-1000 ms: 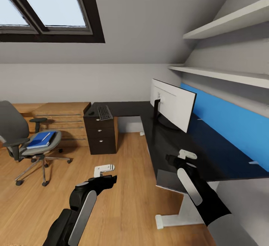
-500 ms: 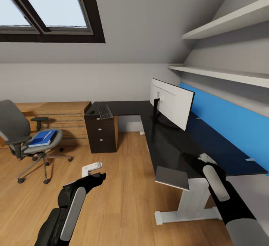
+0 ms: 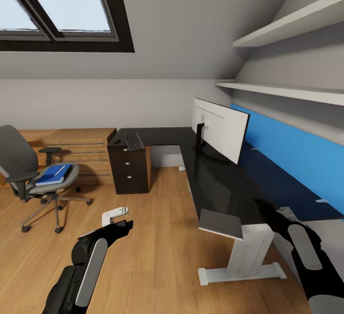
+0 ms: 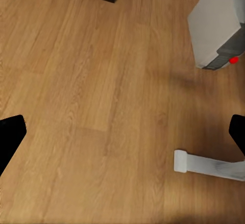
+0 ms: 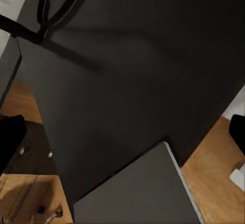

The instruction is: In the bedroom, organize the workspace by keeping the computer under the desk, ensuring the monitor is on the desk, placing the keyboard on the desk next to the monitor, placing the mouse on the desk next to the keyboard, moving the folder from the swivel chair onto the desk next to the mouse, stacking the notebook on top of the folder with the pen on top of the notebook, and positioning the swivel chair next to the desk.

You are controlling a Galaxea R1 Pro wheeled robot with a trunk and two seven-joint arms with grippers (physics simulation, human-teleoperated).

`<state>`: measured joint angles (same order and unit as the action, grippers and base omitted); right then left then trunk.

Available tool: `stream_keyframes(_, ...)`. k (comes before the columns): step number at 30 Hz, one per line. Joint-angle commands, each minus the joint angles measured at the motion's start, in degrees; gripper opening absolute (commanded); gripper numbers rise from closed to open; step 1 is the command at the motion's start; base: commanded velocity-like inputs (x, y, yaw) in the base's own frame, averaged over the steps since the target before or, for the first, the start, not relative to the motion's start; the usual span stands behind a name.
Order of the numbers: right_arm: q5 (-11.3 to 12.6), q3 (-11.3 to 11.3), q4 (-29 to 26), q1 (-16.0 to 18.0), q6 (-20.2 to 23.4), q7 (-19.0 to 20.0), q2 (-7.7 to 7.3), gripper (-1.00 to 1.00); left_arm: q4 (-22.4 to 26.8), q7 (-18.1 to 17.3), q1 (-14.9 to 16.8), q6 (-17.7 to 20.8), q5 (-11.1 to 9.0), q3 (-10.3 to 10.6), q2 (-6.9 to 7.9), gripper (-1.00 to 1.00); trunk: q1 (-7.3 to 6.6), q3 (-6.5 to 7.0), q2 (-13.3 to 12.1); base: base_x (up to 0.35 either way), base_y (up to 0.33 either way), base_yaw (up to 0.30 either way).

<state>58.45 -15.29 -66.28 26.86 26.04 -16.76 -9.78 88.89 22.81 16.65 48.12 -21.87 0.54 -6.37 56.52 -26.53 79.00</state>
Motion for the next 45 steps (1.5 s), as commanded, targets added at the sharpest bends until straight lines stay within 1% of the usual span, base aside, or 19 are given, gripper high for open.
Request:
stream_keyframes(1, 0.73, -0.65, 0.42, -0.13, 0.17, 0.74, -0.01, 1.0, 0.04, 0.56, 0.05, 0.13, -0.63, -0.11, -0.02, 1.0, 0.23, -0.25, 0.46, 0.0, 0.0, 0.0)
stream_keyframes(4, 0.87, -1.71, 2.12, -0.39, 0.2, 3.11, -0.04, 1.0, 0.02, 0.57, 0.02, 0.13, -0.63, -0.36, -0.03, 1.0, 0.89, -0.79, 1.66, 0.0, 0.0, 0.0)
stream_keyframes(8, 1.33, -2.46, 4.49, -0.58, 0.23, 5.4, 0.02, 1.0, -0.01, 0.57, 0.04, 0.13, -0.63, -0.54, -0.04, 1.0, 1.76, -1.5, 3.26, 0.0, 0.0, 0.0)
stream_keyframes(10, 1.52, -2.61, 5.28, -0.6, 0.23, 6.14, 0.06, 1.0, -0.05, 0.57, 0.05, 0.13, -0.63, -0.57, -0.04, 1.0, 2.2, -1.86, 4.06, 0.0, 0.0, 0.0)
stream_keyframes(11, 1.72, -2.73, 6.4, -0.63, 0.24, 7.35, 0.07, 1.0, -0.08, 0.57, 0.04, 0.13, -0.63, -0.6, -0.04, 1.0, 2.42, -2.04, 4.47, 0.0, 0.0, 0.0)
stream_keyframes(21, 1.86, -2.89, 9.31, -0.66, 0.23, 12.23, -0.02, 1.0, -0.12, 0.57, 0.05, 0.13, -0.63, -0.54, -0.05, 1.0, 4.62, -3.84, 8.48, 0.0, 0.0, 0.0)
stream_keyframes(25, 1.93, -2.96, 10.83, -0.67, 0.27, 16.16, -0.05, 1.0, -0.12, 0.57, 0.04, 0.13, -0.63, -0.51, -0.05, 1.0, 5.5, -4.56, 10.08, 0.0, 0.0, 0.0)
stream_keyframes(30, 2.79, -3.61, 12.16, -0.66, 0.38, 18.9, -0.07, 1.0, -0.18, 0.57, 0.03, 0.13, -0.63, -0.53, -0.06, 1.0, 6.6, -5.45, 12.09, 0.0, 0.0, 0.0)
stream_keyframes(39, 4.78, -4.16, 14.15, -0.6, 1.88, 19.89, -0.98, 1.0, -0.17, 0.57, 0.04, 0.13, -0.63, -0.54, -0.06, 1.0, 8.57, -7.07, 15.7, 0.0, 0.0, 0.0)
stream_keyframes(45, 5.14, -4.19, 14.48, -0.61, 2.36, 20.04, -1.14, 1.0, -0.19, 0.57, 0.05, 0.13, -0.63, -0.56, -0.09, 1.0, 9.89, -8.15, 18.1, 0.0, 0.0, 0.0)
